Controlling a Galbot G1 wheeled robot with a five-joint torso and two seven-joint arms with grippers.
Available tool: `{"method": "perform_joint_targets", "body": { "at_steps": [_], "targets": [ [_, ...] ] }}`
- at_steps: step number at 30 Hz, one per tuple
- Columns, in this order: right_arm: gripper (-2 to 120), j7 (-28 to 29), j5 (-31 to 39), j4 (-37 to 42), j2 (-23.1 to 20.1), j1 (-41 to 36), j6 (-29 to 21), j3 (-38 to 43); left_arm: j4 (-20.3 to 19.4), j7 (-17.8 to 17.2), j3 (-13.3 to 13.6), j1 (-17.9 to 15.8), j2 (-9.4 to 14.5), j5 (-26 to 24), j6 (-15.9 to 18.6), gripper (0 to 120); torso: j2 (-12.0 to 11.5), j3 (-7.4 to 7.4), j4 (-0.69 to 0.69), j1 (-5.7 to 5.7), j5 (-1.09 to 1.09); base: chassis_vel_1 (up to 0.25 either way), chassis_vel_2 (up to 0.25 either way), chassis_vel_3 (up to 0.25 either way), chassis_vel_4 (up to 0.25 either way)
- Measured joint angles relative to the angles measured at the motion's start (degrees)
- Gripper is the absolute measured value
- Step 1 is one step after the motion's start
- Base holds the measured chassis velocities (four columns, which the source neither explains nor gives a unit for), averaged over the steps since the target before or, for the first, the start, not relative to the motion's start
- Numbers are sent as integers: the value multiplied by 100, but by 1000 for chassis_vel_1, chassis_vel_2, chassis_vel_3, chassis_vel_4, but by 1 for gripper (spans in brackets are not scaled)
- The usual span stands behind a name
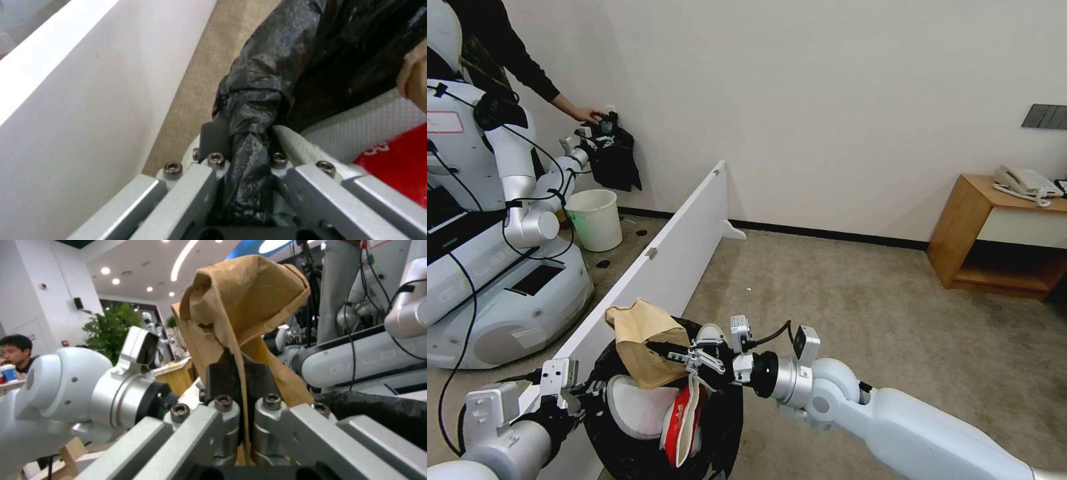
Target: Pick up the trash bin, then pick up the garbage from the floor and place it into the trash bin.
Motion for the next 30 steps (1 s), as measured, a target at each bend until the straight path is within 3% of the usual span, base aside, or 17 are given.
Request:
{"method": "perform_joint_targets", "body": {
  "at_steps": [7, 12, 14, 17, 20, 25, 26, 30],
  "targets": [
    [0, -1, -57, -85, 3, -24, 34, 0, 0, -3, 1, 17, 5, -13, 0, 2, 0, 0, 0, 0, 0, 0, 0, 0, 0],
    [16, 16, -92, -146, 47, -40, 61, -11, 1, -21, 27, 28, 5, -50, 0, 2, 0, 0, 0, 0, 0, 0, 0, 0, 0],
    [28, 30, -139, -202, 61, -70, 72, -41, 2, -37, 49, 43, 1, -84, 0, 2, 0, 0, 0, 0, 0, 0, 0, 0, 0],
    [30, 34, -164, -224, 60, -90, 78, -48, 2, -41, 50, 51, 1, -95, 0, 2, 0, 0, 0, 0, 0, 0, 0, 0, 0],
    [49, 43, -227, -256, 38, -137, 108, -60, 3, -55, 47, 77, 17, -135, 0, 2, 0, 0, 0, 0, 0, 0, 0, 0, 0],
    [62, 86, -223, -214, 40, -138, 121, -59, 3, -62, 46, 70, 23, -142, 0, 2, 0, 0, 0, 0, 0, 0, 0, 0, 0],
    [71, 102, -224, -206, 40, -138, 122, -59, 3, -66, 47, 66, 25, -143, 0, 2, 0, 0, 0, 0, 0, 0, 0, 0, 0],
    [84, 102, -254, -205, 6, -146, 123, -60, 3, -71, 39, 62, 41, -156, 0, 2, 0, 0, 0, 0, 0, 0, 0, 0, 0]
  ]
}}
